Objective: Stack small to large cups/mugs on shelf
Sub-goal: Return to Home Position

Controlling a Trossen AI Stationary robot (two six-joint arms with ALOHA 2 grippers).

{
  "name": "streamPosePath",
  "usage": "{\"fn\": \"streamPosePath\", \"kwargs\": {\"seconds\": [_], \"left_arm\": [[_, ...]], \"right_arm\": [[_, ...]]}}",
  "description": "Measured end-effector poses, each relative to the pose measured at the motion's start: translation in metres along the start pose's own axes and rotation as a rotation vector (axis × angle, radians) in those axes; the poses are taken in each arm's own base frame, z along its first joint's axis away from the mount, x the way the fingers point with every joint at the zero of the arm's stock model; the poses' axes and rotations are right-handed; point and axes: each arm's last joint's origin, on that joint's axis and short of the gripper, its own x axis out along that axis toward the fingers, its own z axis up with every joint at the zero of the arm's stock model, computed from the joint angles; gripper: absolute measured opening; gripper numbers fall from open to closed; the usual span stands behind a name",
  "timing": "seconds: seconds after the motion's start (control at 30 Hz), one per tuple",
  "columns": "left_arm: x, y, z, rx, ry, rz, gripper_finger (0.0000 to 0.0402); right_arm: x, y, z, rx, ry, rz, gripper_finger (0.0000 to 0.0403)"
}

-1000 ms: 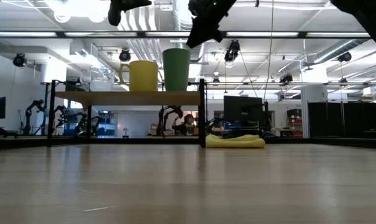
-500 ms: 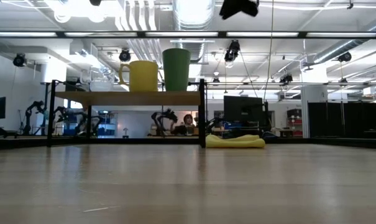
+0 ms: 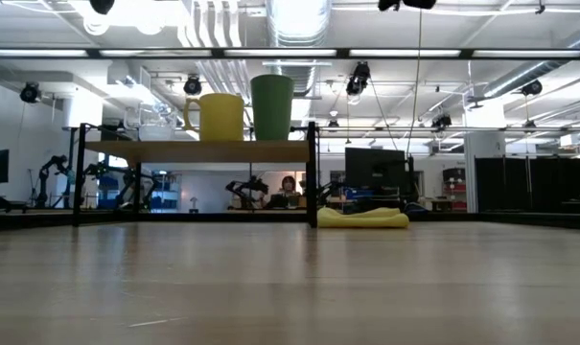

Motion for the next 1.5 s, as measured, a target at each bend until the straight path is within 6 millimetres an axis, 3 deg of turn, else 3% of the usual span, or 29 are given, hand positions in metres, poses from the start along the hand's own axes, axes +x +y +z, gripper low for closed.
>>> {"fn": "streamPosePath", "kwargs": {"seconds": [0.1,0.23,0.5,0.67,0.97,1.13,1.5], "left_arm": [[-0.009,0.000,0.000,-0.001,-0.008,-0.002,0.0005],[-0.026,0.000,0.003,-0.003,-0.059,-0.013,0.0018],[-0.070,0.001,0.010,-0.012,-0.214,-0.043,0.0020],[-0.086,0.004,0.004,-0.013,-0.243,-0.050,0.0020],[-0.094,0.007,-0.009,-0.005,-0.162,-0.034,0.0020],[-0.097,0.007,-0.012,-0.002,-0.166,-0.039,0.0020],[-0.103,0.009,-0.020,0.003,-0.108,-0.047,0.0020]], "right_arm": [[-0.001,0.005,-0.002,-0.020,0.014,0.051,0.0009],[-0.008,0.009,-0.007,-0.049,0.001,0.064,0.0009],[-0.053,0.011,-0.031,-0.097,-0.106,0.102,0.0009],[-0.087,0.010,-0.056,-0.080,-0.180,0.138,0.0009],[-0.123,0.001,-0.098,-0.166,-0.425,0.198,0.0009],[-0.109,-0.006,-0.119,-0.172,-0.526,0.230,0.0009],[-0.044,-0.017,-0.155,-0.164,-0.636,0.290,0.0009]]}}
